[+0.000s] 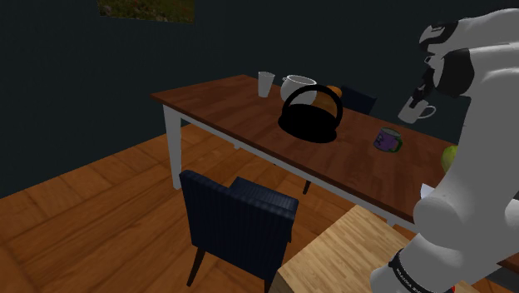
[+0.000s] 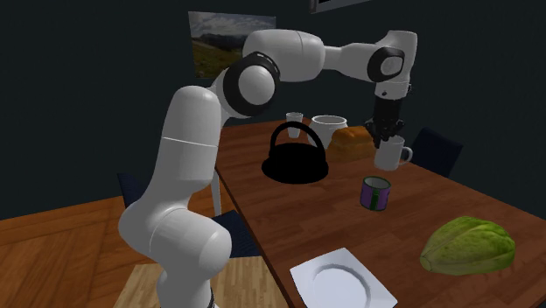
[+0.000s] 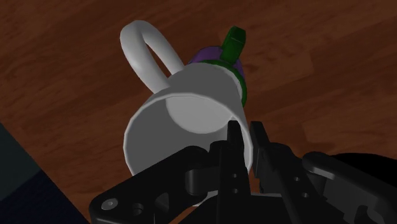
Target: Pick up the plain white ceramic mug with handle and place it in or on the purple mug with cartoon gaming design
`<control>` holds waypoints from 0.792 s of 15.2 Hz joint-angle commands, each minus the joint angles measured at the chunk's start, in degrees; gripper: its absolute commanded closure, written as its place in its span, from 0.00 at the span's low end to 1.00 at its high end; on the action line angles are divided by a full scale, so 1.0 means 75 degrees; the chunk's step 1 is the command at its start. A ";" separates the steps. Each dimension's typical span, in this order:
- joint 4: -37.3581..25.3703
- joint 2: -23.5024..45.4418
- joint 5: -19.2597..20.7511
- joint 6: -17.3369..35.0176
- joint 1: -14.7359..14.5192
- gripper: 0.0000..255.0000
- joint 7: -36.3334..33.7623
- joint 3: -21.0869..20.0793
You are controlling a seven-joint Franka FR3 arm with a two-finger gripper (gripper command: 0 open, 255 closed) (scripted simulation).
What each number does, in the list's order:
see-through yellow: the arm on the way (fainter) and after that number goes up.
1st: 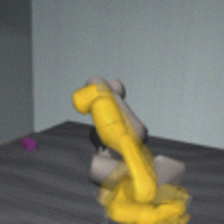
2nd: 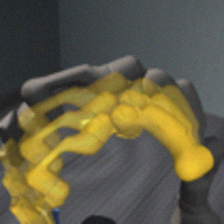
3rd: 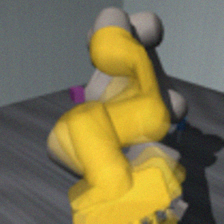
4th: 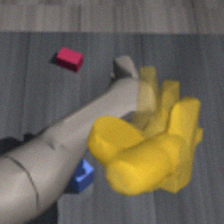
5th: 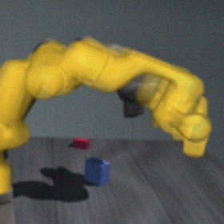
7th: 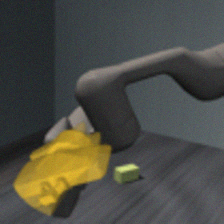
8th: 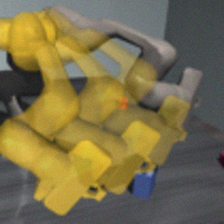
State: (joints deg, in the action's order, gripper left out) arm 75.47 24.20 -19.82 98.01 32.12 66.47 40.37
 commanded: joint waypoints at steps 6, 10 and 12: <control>0.0860 -0.0093 0.0020 0.0761 -0.0190 1.00 0.0083 -0.0010; 0.1254 -0.0075 -0.0016 0.1157 -0.0248 1.00 0.0145 -0.0032; 0.1435 -0.0055 -0.0043 0.1349 -0.0268 1.00 0.0179 -0.0047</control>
State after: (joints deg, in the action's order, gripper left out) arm 84.97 24.07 -20.22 107.10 30.41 67.72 40.00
